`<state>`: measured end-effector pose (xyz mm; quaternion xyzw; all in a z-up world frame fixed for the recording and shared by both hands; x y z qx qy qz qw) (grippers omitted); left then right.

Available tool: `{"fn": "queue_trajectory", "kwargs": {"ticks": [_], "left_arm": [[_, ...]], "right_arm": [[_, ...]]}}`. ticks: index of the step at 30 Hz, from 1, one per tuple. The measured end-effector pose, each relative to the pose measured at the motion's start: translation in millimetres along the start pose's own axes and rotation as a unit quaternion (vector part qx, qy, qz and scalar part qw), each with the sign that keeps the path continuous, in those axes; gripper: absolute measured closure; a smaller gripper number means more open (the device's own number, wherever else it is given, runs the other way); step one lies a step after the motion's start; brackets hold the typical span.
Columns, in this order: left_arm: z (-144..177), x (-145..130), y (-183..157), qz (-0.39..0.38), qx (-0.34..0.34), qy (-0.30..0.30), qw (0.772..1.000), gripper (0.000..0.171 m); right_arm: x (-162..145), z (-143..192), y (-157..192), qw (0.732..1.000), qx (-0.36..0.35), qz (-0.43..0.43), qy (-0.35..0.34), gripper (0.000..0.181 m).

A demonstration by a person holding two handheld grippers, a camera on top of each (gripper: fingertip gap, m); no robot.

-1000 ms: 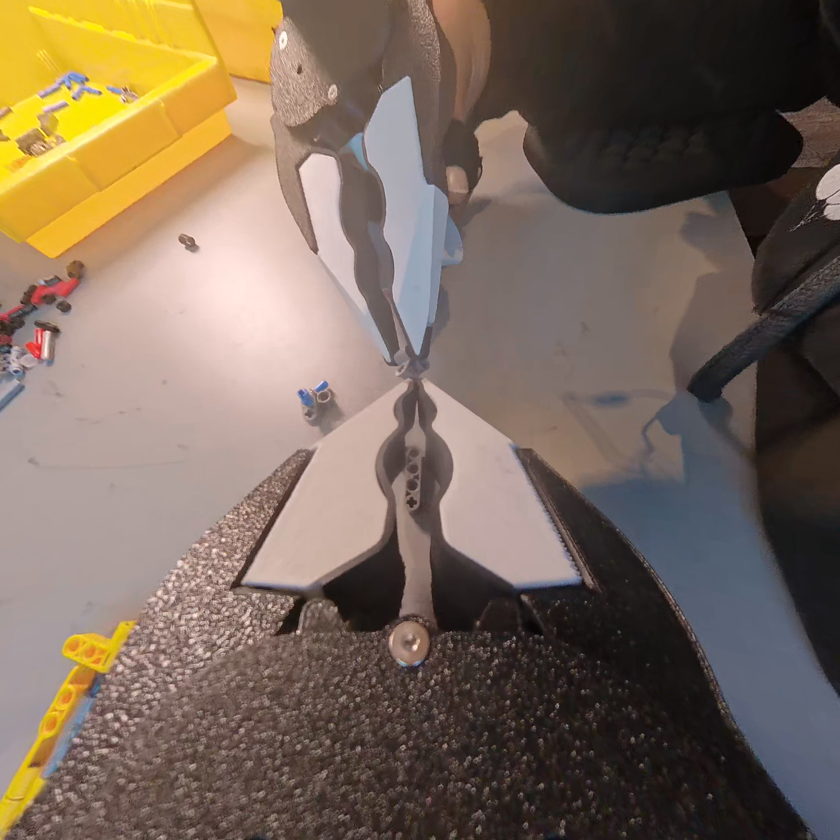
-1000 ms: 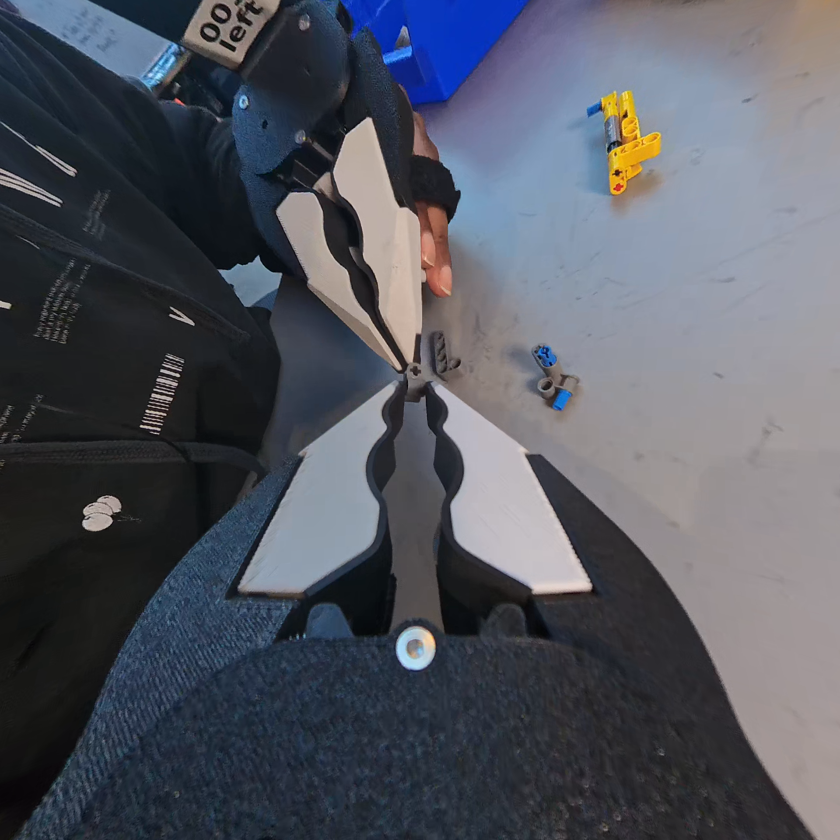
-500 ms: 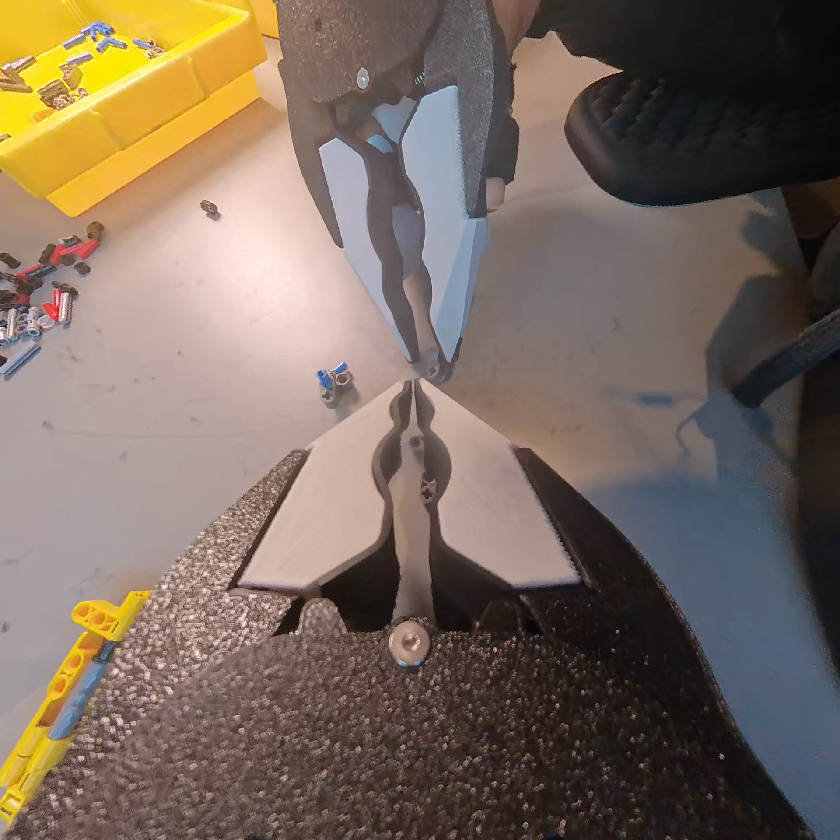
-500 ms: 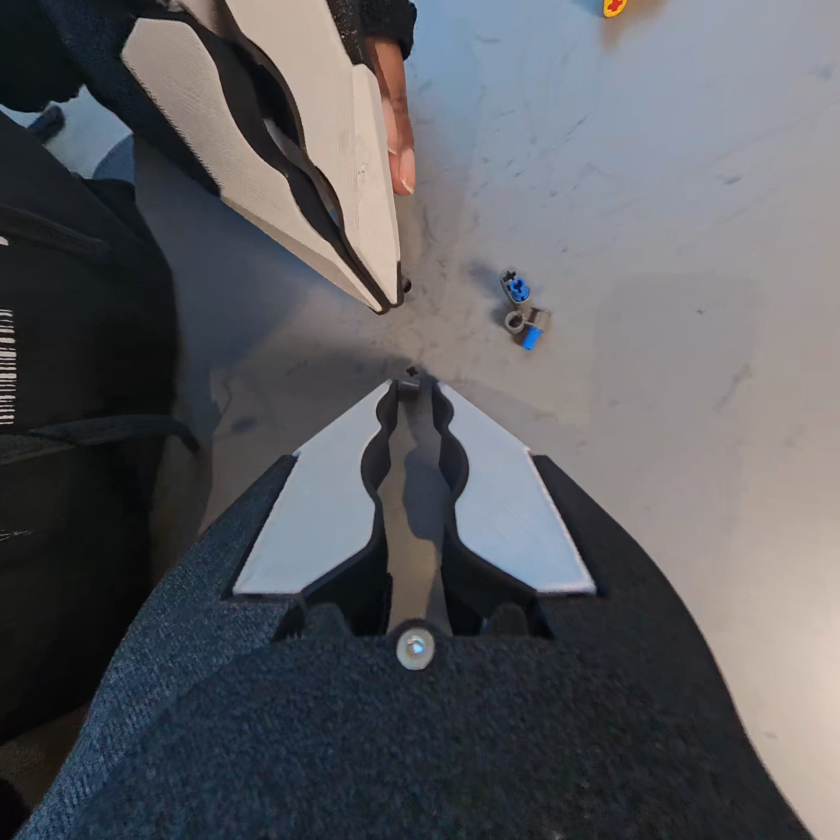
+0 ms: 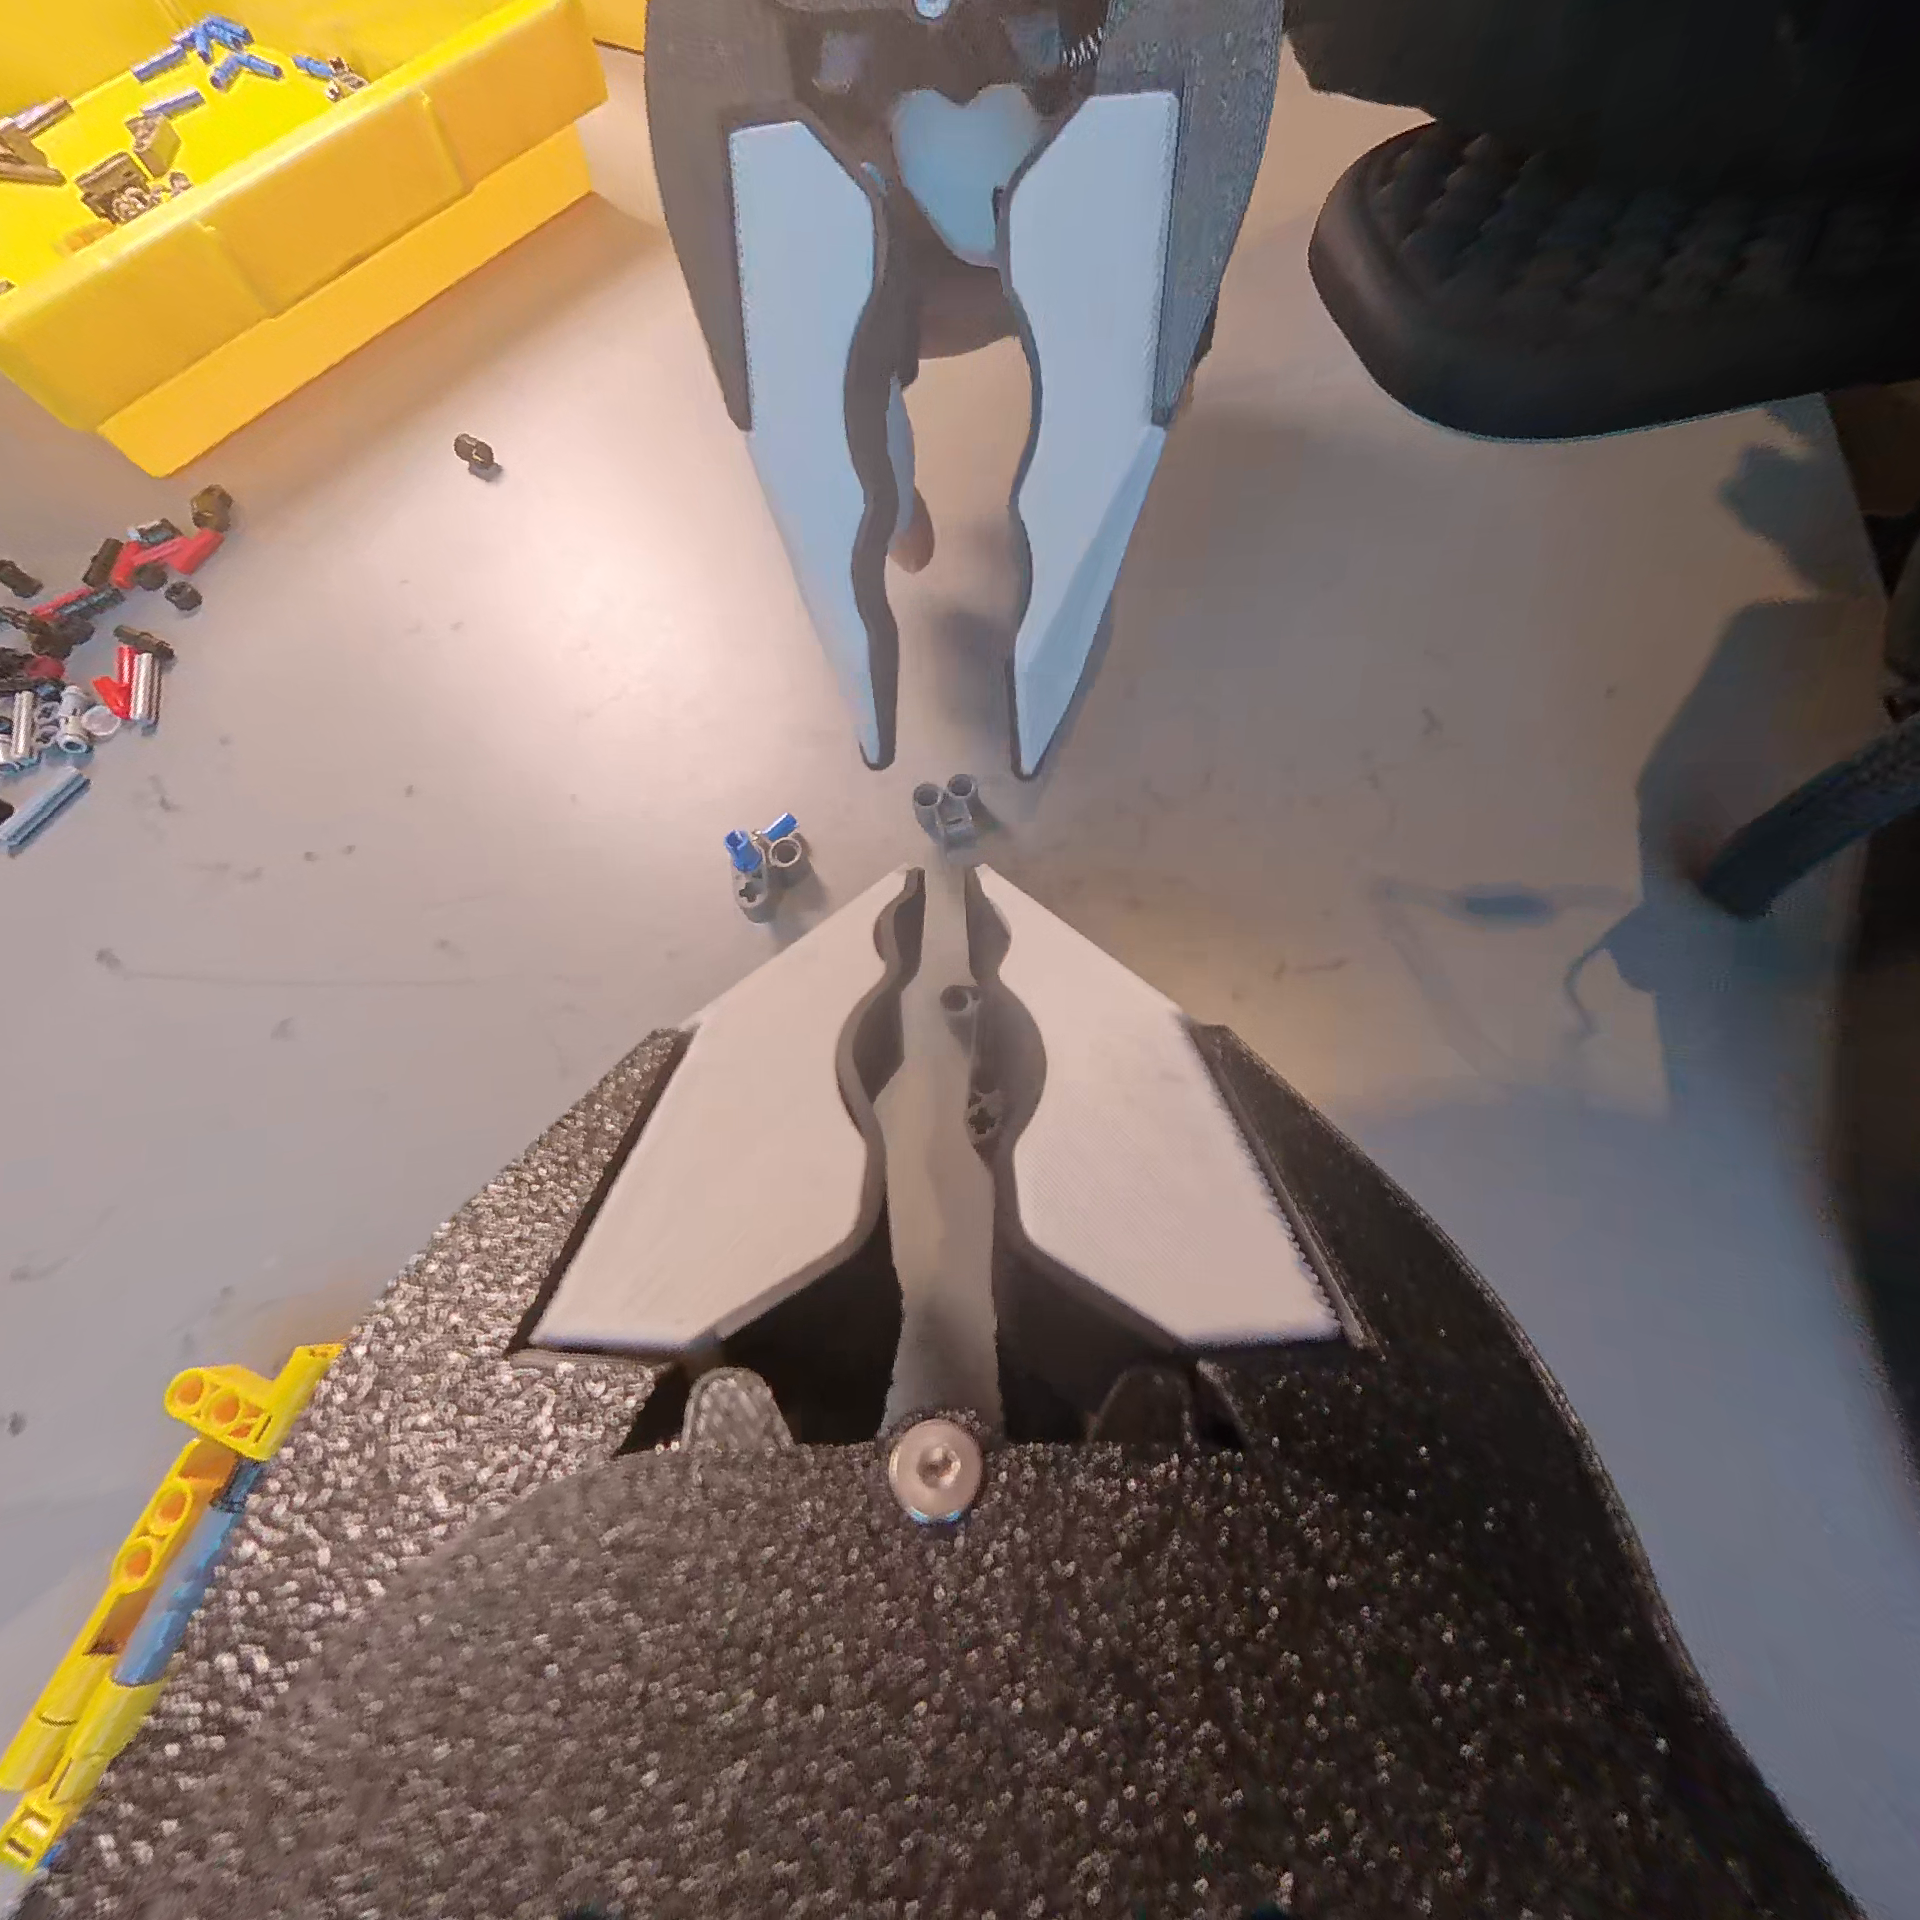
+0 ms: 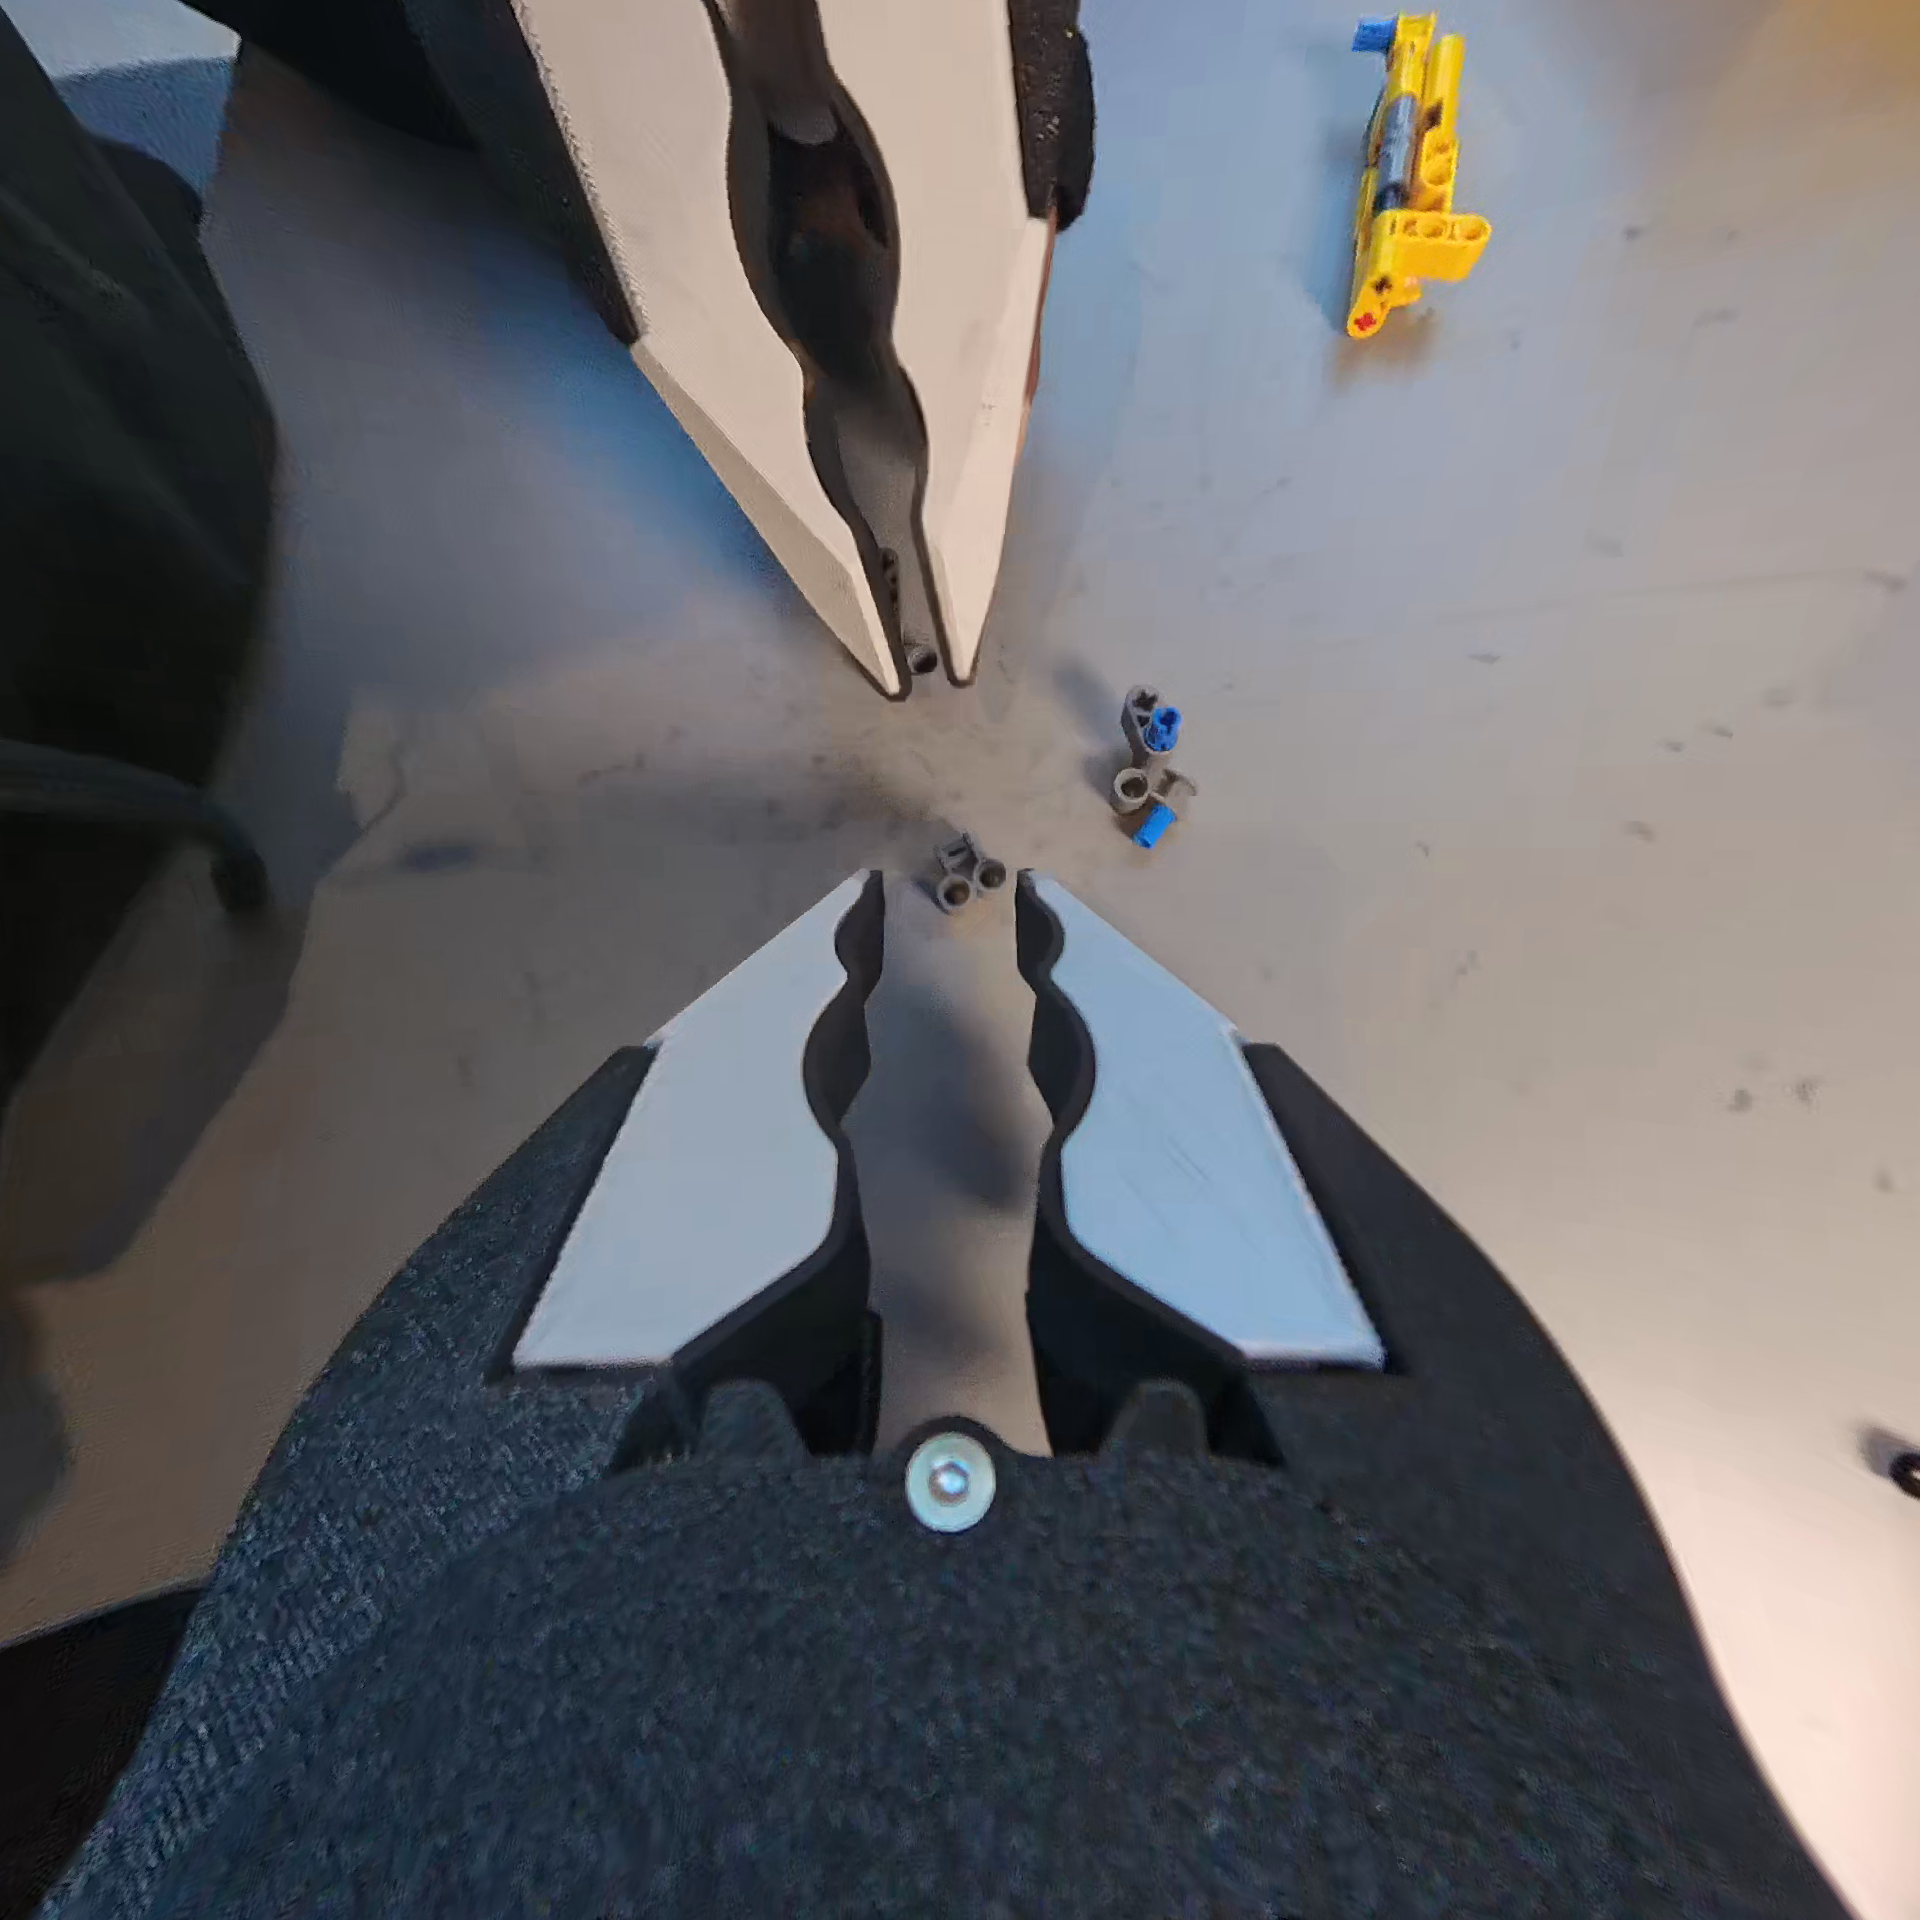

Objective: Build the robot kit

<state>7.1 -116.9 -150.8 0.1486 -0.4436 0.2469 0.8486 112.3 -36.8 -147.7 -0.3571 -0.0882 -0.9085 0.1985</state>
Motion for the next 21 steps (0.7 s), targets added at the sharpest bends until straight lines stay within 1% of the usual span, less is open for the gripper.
{"fn": "queue_trajectory", "kwargs": {"ticks": [2, 10, 12, 15, 19, 21], "left_arm": [[-2, 0, -1, 0.0, -0.003, 0.005, 1.0, 0.164], [-7, 1, -5, -0.017, 0.002, 0.025, 1.0, 0.16], [-8, 1, -6, -0.02, 0.0, 0.028, 0.999, 0.158], [-10, 2, -9, -0.025, -0.005, 0.034, 0.999, 0.156], [-14, 4, -13, -0.033, -0.012, 0.042, 0.998, 0.154], [-15, 4, -15, -0.036, -0.016, 0.047, 0.998, 0.153]], "right_arm": [[2, -5, -1, 1.0, -0.014, 0.009, 0.008, 0.155], [-3, -10, 17, 0.998, 0.02, 0.013, 0.053, 0.156], [-3, -8, 21, 0.998, 0.027, 0.016, 0.051, 0.157], [-2, -7, 17, 0.999, 0.013, 0.012, 0.045, 0.157], [-2, -12, 22, 0.999, 0.033, 0.012, 0.04, 0.16], [-1, -8, 21, 0.999, 0.029, 0.014, 0.032, 0.16]]}}
Point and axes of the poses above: each gripper's, where its closed fingertips meet, z back along the fingers, x out of its top, y = z × x across the jaws, the point moved 7 cm from there along z, back along the fingers, and after that the axes turned 4 degrees about -x, right-handed, at the moved point
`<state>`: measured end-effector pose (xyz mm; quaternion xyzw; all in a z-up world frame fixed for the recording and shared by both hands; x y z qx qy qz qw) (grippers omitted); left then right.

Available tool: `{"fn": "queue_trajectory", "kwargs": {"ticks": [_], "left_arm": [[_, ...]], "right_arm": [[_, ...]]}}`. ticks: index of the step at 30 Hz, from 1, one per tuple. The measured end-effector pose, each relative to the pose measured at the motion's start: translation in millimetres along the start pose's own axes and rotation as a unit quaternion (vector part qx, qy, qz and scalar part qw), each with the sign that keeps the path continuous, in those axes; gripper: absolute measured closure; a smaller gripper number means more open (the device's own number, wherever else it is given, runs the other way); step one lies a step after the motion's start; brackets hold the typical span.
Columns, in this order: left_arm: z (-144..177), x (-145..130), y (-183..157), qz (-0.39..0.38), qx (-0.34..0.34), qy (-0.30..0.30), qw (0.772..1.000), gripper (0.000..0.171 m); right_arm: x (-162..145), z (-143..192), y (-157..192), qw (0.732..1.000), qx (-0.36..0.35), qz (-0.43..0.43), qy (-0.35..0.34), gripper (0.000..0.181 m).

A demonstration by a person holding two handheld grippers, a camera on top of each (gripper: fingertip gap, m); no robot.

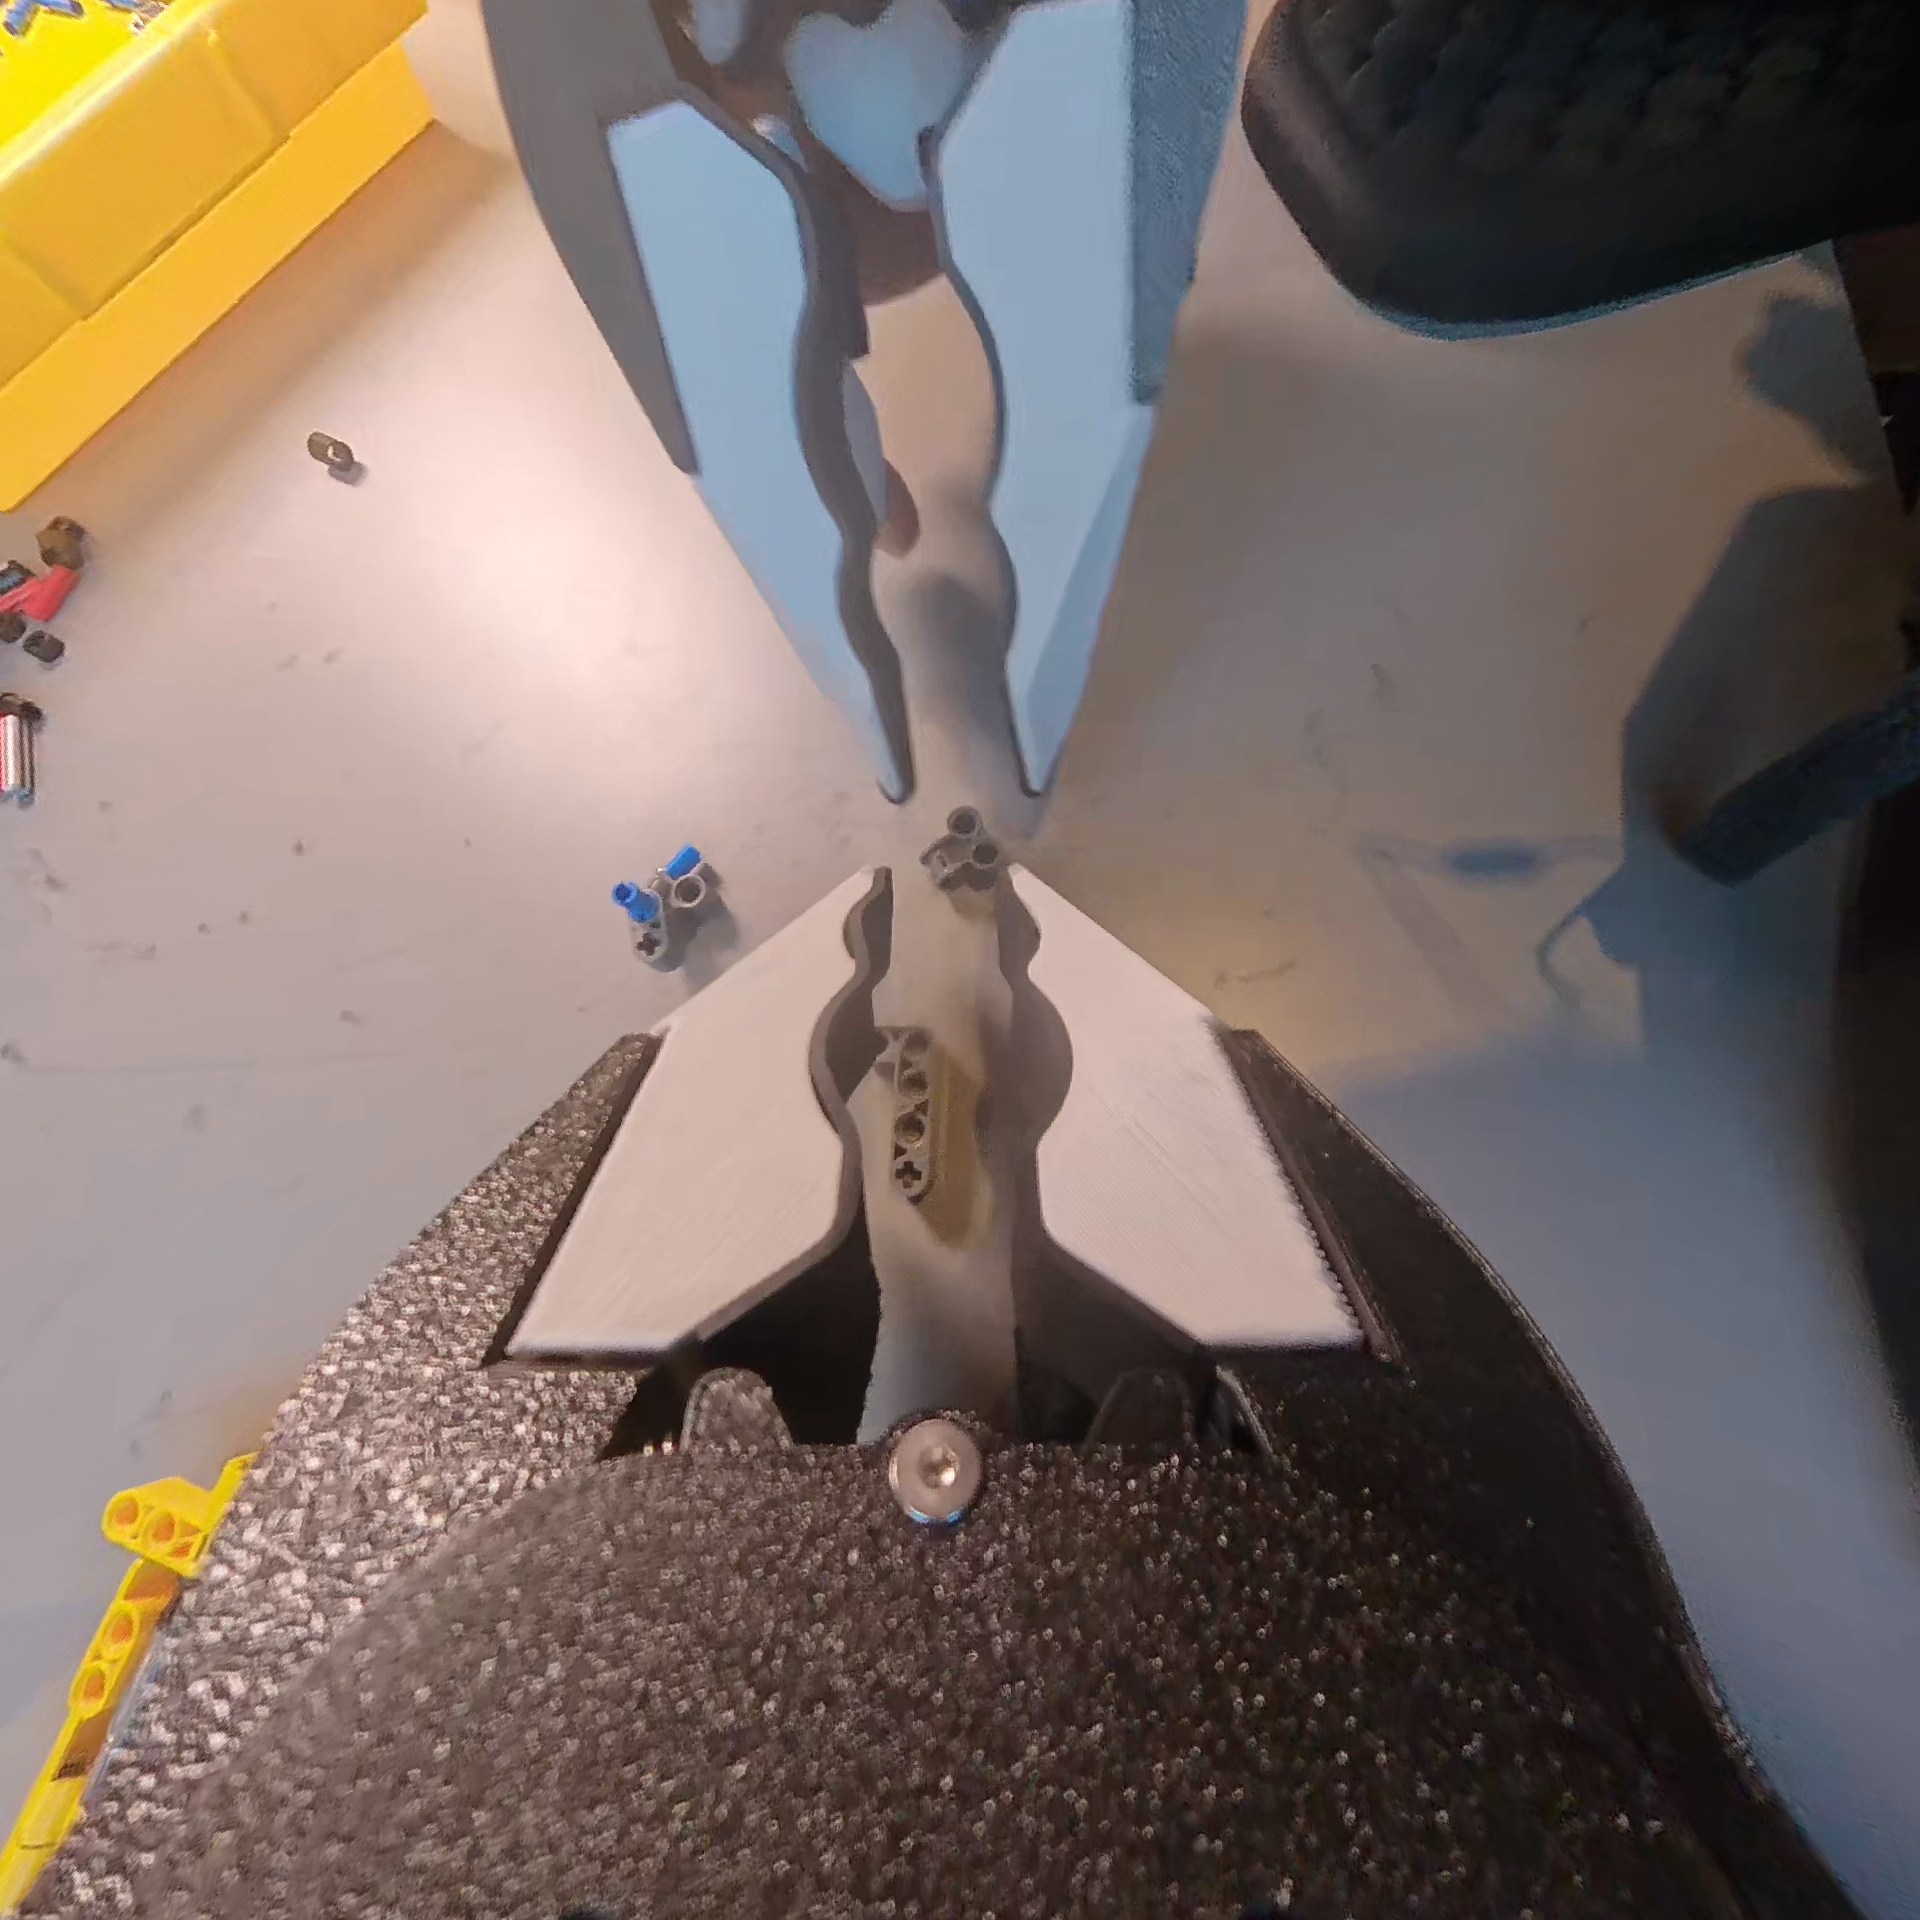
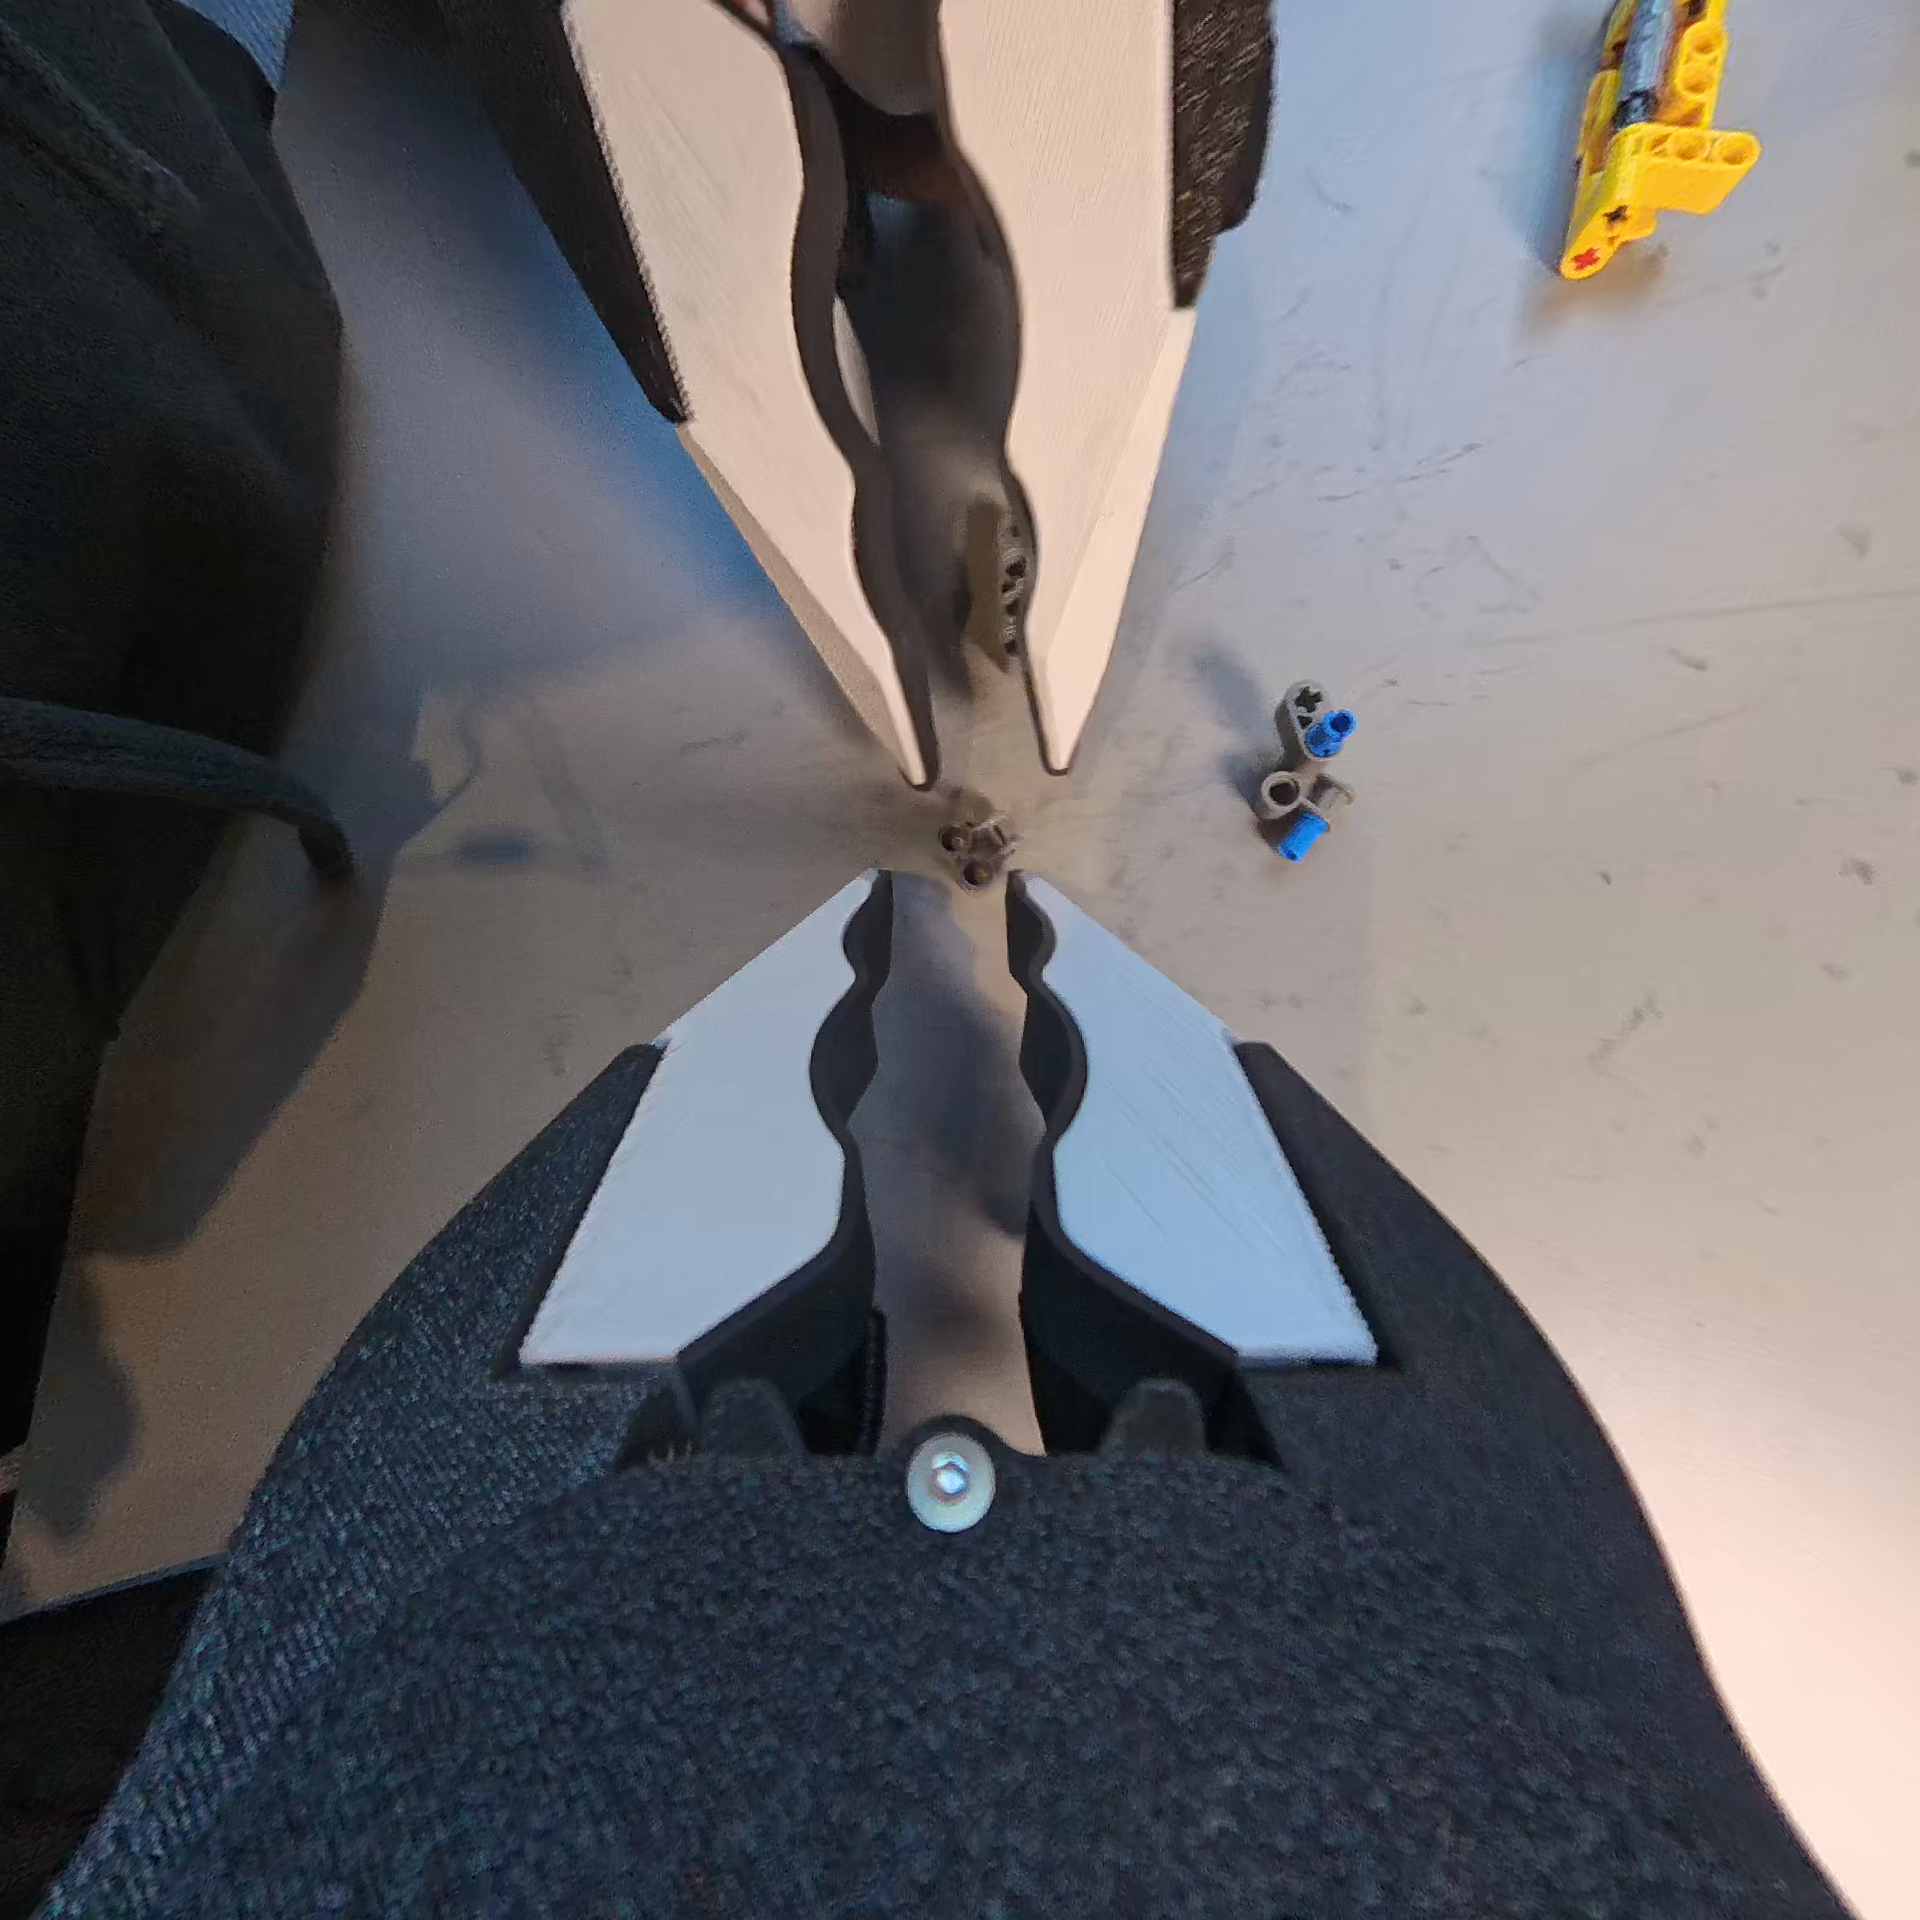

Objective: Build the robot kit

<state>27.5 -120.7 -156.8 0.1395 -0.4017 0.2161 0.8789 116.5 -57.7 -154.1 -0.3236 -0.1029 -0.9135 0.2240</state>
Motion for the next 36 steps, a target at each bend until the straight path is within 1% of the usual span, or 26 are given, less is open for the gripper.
{"fn": "queue_trajectory", "kwargs": {"ticks": [3, 4, 6, 9, 10, 12, 14, 16, 17, 19, 21, 22, 24, 25, 26, 28, 29, 31, 33, 35, 36], "left_arm": [[-2, 2, -3, 0.0, -0.011, 0.003, 1.0, 0.152], [-4, 3, -5, 0.0, -0.014, 0.005, 1.0, 0.151], [-7, 4, -4, -0.001, -0.011, 0.013, 1.0, 0.151], [-10, 3, -1, -0.009, 0.003, 0.029, 1.0, 0.156], [-10, 3, -1, -0.012, 0.005, 0.033, 0.999, 0.161], [-10, 0, 0, -0.018, 0.012, 0.041, 0.999, 0.167], [-8, -2, 2, -0.025, 0.025, 0.048, 0.998, 0.167], [-2, -3, 7, -0.027, 0.047, 0.045, 0.998, 0.163], [3, -2, 10, -0.021, 0.057, 0.035, 0.998, 0.162], [15, 1, 17, 0.004, 0.074, -0.008, 0.997, 0.159], [31, 3, 28, 0.036, 0.098, -0.065, 0.992, 0.154], [38, 4, 34, 0.053, 0.11, -0.092, 0.988, 0.152], [52, 4, 44, 0.091, 0.123, -0.142, 0.978, 0.148], [57, 4, 49, 0.11, 0.124, -0.163, 0.973, 0.147], [60, 4, 52, 0.126, 0.124, -0.18, 0.968, 0.146], [64, 2, 56, 0.145, 0.124, -0.2, 0.961, 0.145], [64, 1, 57, 0.148, 0.126, -0.202, 0.96, 0.144], [62, -1, 58, 0.143, 0.132, -0.196, 0.961, 0.144], [59, -1, 57, 0.134, 0.135, -0.192, 0.963, 0.144], [56, -1, 56, 0.125, 0.14, -0.187, 0.964, 0.144], [55, -2, 57, 0.123, 0.143, -0.183, 0.965, 0.144]], "right_arm": [[-2, 18, -14, 0.999, -0.034, -0.019, -0.025, 0.16], [-5, 25, -22, 0.997, -0.055, -0.029, -0.036, 0.16], [-14, 41, -44, 0.989, -0.127, -0.057, -0.048, 0.16], [-36, 62, -82, 0.961, -0.243, -0.12, -0.056, 0.16], [-42, 66, -91, 0.953, -0.263, -0.138, -0.065, 0.16], [-52, 70, -102, 0.939, -0.288, -0.169, -0.081, 0.16], [-56, 76, -109, 0.927, -0.314, -0.184, -0.095, 0.16], [-54, 85, -115, 0.912, -0.345, -0.19, -0.113, 0.159], [-53, 92, -117, 0.904, -0.361, -0.195, -0.123, 0.16], [-47, 111, -116, 0.888, -0.384, -0.202, -0.15, 0.159], [-38, 145, -111, 0.866, -0.423, -0.196, -0.182, 0.159], [-35, 170, -107, 0.847, -0.458, -0.188, -0.196, 0.159], [-41, 227, -102, 0.795, -0.536, -0.19, -0.211, 0.159], [-51, 255, -100, 0.773, -0.565, -0.203, -0.207, 0.159], [-64, 278, -100, 0.756, -0.585, -0.223, -0.192, 0.159], [-102, 314, -108, 0.734, -0.608, -0.267, -0.142, 0.157], [-125, 325, -116, 0.729, -0.61, -0.293, -0.104, 0.157], [-175, 330, -135, 0.737, -0.574, -0.354, -0.031, 0.158], [-217, 321, -152, 0.745, -0.525, -0.411, 0.009, 0.159], [-248, 308, -165, 0.75, -0.494, -0.438, 0.042, 0.162], [-259, 303, -171, 0.749, -0.484, -0.449, 0.045, 0.163]]}}
Point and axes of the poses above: each gripper's, where its closed fingertips meet, z back along the fingers, x out of its top, y = z × x across the jaws, the point moved 7 cm from there along z, back along the fingers, and after that the axes turned 4 degrees about -x, right-handed, at the moved point
